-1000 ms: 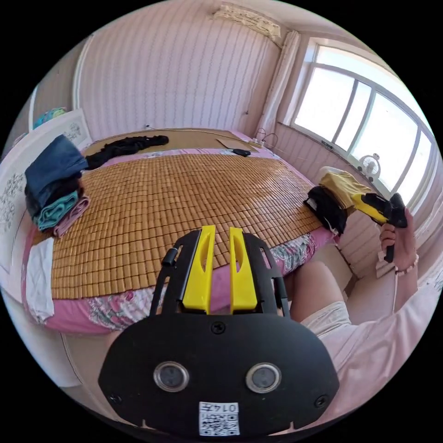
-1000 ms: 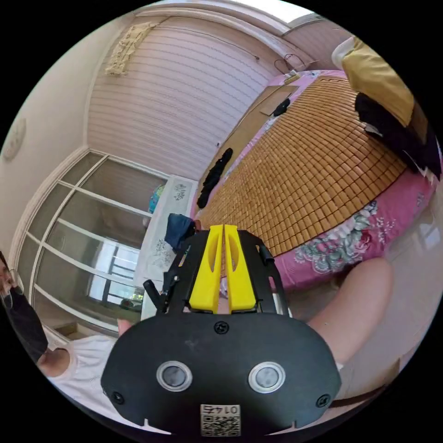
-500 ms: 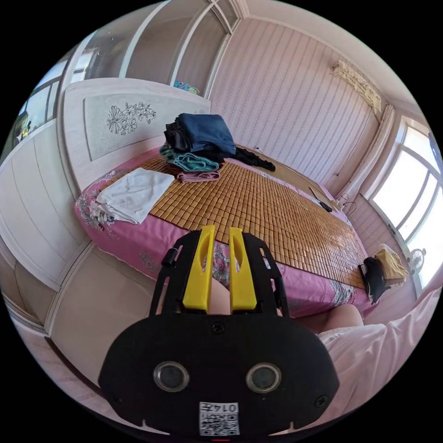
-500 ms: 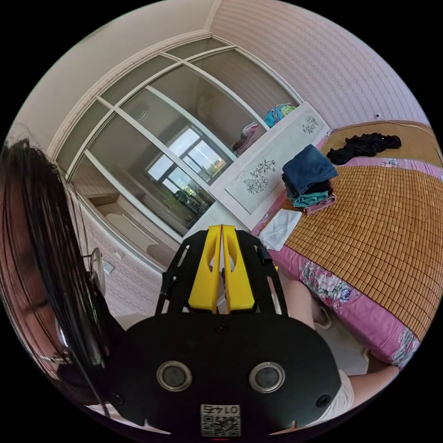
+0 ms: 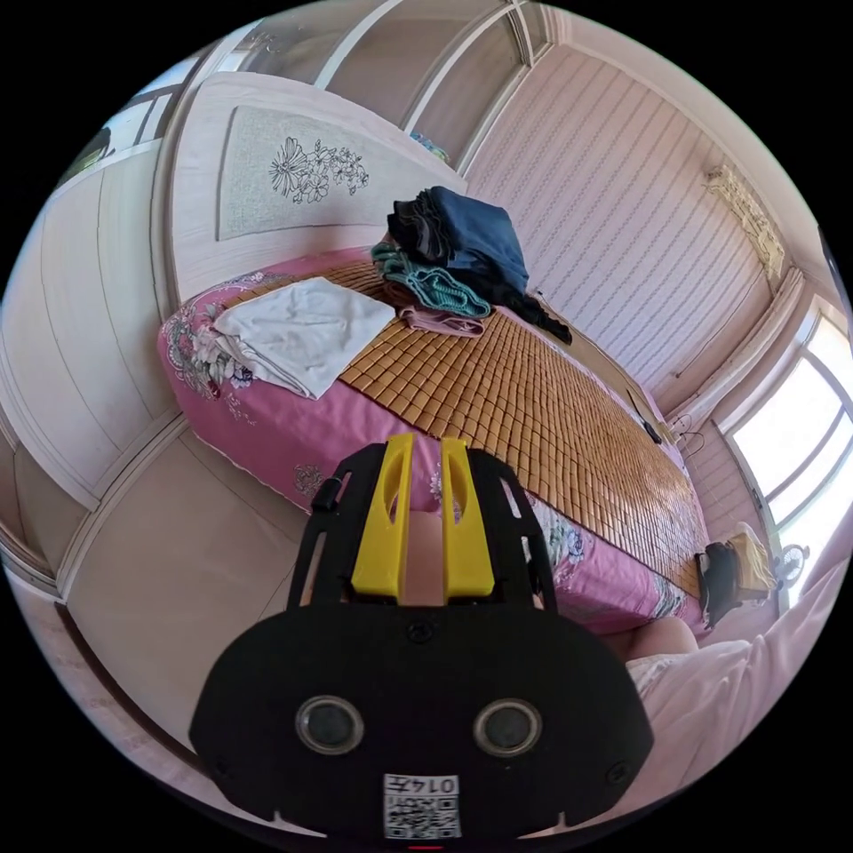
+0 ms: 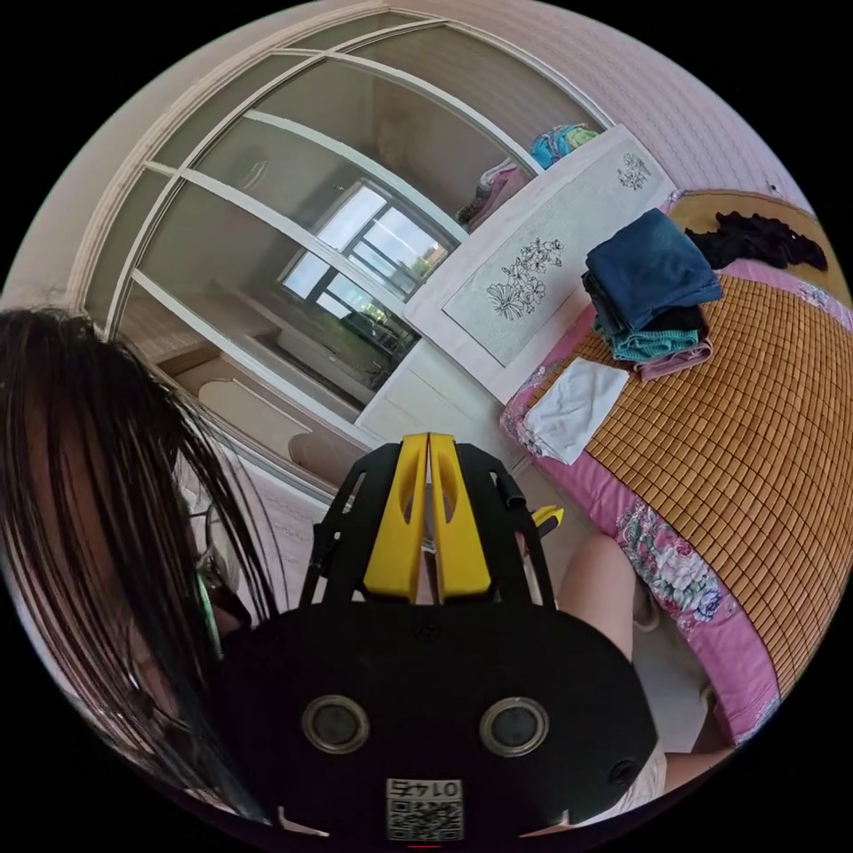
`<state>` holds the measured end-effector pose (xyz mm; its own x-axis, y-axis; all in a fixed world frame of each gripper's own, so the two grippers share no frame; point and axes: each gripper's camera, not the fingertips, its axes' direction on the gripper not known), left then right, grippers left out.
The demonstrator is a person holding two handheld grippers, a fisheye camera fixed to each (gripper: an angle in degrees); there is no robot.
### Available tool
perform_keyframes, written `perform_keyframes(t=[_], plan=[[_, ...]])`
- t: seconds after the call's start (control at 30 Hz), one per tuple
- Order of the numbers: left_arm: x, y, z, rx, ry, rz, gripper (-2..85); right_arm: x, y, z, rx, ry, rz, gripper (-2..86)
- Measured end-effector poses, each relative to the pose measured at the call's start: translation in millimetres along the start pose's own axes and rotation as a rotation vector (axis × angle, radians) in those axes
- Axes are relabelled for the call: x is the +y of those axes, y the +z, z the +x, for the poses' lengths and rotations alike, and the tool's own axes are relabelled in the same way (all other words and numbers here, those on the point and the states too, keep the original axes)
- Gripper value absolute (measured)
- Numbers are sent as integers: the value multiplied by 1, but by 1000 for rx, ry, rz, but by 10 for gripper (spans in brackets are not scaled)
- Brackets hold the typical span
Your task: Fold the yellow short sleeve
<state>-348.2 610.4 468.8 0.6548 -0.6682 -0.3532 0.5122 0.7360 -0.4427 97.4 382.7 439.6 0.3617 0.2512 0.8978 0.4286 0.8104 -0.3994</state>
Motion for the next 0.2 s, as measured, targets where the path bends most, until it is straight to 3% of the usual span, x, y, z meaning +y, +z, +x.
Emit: perform_keyframes(t=[0.2], plan=[[-14, -10, -42, -15, -36, -23, 56, -30, 45, 13, -27, 13, -63, -6]])
